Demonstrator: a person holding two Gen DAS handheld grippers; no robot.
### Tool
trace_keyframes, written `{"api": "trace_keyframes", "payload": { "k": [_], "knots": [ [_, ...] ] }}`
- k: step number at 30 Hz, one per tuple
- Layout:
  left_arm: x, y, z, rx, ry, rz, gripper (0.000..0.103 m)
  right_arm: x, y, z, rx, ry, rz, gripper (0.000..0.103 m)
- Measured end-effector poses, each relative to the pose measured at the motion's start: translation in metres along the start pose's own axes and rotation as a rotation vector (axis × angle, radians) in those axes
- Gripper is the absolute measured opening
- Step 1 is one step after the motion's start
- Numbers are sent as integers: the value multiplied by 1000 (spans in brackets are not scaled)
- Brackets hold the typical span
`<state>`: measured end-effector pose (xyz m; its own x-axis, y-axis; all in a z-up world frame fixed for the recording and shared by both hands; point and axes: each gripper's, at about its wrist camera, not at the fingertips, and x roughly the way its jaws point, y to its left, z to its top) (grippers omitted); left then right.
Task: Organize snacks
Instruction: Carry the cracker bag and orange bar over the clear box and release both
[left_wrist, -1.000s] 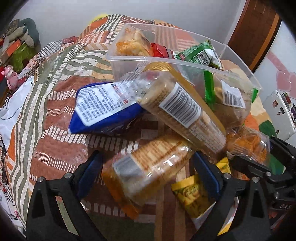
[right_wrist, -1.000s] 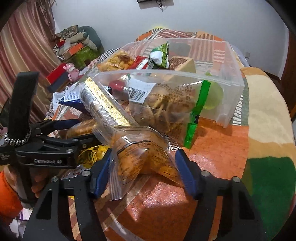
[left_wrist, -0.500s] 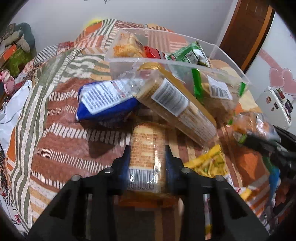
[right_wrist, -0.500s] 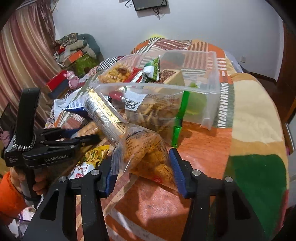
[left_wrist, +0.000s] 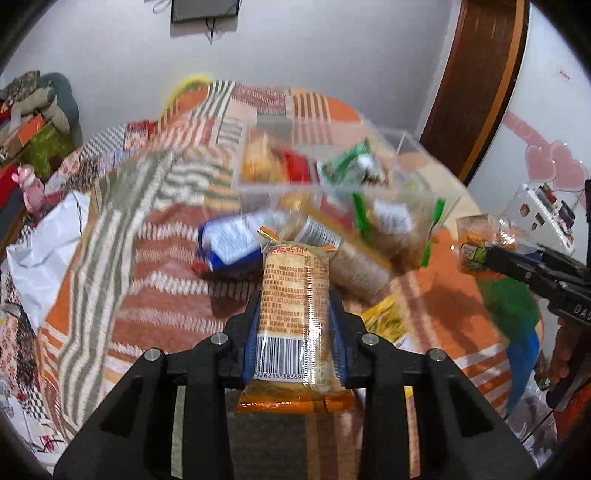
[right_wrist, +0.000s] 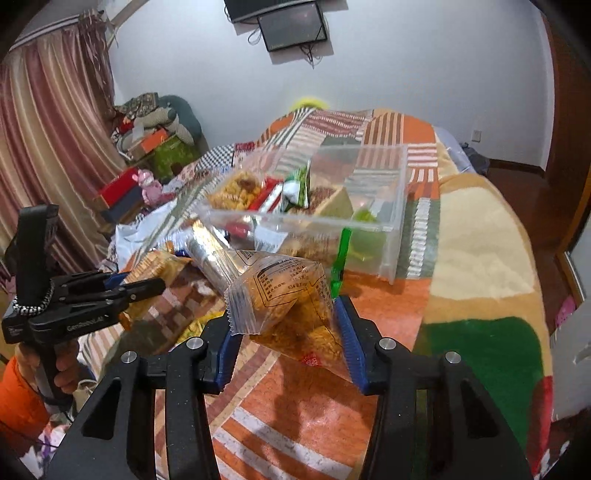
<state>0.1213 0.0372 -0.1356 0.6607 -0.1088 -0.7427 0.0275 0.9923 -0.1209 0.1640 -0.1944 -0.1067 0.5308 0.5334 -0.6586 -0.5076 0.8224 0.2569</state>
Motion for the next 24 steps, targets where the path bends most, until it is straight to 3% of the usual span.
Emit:
{"api": "trace_keyframes", "payload": {
  "k": [12,24],
  "knots": [
    [-28,-19,69,69,-162,-22,33,-22,-7,38,19,-150,-23,45],
    [12,-22,115,88,-148,-20,33,-15,-20,75,54,-251,-52,46]
  ]
}}
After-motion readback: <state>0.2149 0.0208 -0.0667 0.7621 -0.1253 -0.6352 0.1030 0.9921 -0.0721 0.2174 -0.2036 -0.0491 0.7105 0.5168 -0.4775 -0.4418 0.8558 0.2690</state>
